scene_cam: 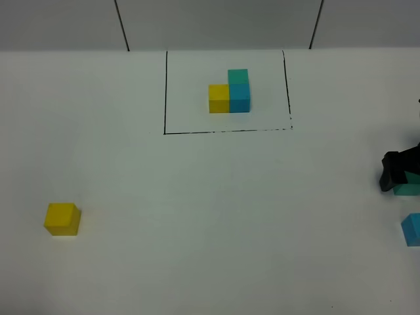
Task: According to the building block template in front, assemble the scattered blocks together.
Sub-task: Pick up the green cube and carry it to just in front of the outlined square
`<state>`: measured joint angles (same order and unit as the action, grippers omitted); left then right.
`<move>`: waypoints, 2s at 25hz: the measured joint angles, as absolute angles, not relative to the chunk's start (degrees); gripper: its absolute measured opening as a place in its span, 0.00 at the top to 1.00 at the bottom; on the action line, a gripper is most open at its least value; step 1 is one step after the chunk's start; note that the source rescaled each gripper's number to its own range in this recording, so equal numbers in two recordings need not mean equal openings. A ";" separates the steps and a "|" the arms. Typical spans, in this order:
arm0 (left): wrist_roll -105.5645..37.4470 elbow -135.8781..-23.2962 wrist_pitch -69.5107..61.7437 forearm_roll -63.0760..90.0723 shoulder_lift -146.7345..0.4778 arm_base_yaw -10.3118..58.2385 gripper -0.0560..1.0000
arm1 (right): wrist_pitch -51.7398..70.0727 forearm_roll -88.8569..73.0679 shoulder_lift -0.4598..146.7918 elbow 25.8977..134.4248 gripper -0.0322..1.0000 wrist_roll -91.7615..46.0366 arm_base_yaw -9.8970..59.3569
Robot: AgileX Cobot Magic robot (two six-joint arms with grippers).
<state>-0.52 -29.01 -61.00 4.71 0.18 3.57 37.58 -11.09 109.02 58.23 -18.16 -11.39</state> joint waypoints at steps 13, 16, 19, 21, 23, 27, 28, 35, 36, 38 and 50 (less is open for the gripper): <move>-0.52 -29.01 -61.00 4.71 0.18 3.57 0.36 | 36.90 -3.12 109.09 58.23 0.55 -6.86 -9.90; -0.52 -29.01 -61.00 4.71 0.18 3.57 0.36 | 37.44 -2.37 109.09 58.23 0.72 -6.72 -8.89; -0.52 -29.01 -61.00 4.71 0.18 3.57 0.36 | 37.56 -2.00 109.09 58.23 0.97 -7.08 -7.74; -0.52 -29.01 -61.00 4.71 0.18 3.57 0.36 | 37.70 -0.77 109.03 58.23 0.96 -7.42 -6.83; -0.52 -29.01 -61.00 4.71 0.18 3.57 0.36 | 38.10 1.30 108.12 58.23 0.96 -7.59 -5.23; -0.52 -29.01 -61.00 4.71 0.18 3.57 0.36 | 37.92 6.59 103.37 58.28 0.96 -12.81 2.42; -0.52 -29.01 -61.00 4.71 0.18 3.57 0.36 | 37.85 7.43 102.46 58.28 0.96 -16.45 5.18; -0.52 -29.01 -61.00 4.71 0.18 3.57 0.36 | 45.97 8.58 105.30 63.39 0.96 -52.60 21.22; -0.52 -29.01 -61.00 4.71 0.18 3.57 0.36 | 47.68 8.47 107.11 65.09 0.96 -54.90 22.22; -0.52 -29.01 -61.00 4.71 0.18 3.57 0.36 | 51.40 8.08 110.81 69.72 0.96 -58.36 23.74; -0.52 -29.01 -61.00 4.71 0.18 3.57 0.36 | 58.47 2.87 122.59 90.87 0.96 -63.55 25.74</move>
